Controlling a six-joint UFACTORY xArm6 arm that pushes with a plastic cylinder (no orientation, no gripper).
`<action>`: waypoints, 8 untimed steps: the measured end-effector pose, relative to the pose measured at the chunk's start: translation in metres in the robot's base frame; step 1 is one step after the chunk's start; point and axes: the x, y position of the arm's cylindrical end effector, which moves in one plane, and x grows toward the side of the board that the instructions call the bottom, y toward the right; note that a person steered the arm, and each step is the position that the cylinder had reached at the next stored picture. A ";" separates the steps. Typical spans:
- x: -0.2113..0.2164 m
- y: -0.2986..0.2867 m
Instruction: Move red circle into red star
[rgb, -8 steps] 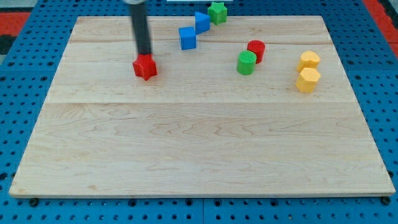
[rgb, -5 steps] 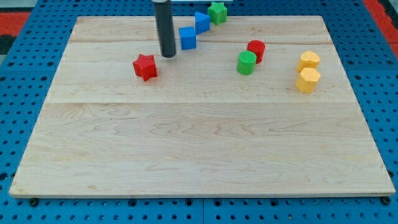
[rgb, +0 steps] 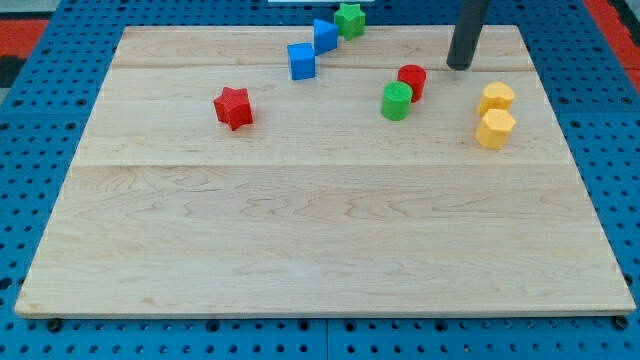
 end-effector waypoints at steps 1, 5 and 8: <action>0.020 -0.009; 0.056 -0.186; 0.086 -0.237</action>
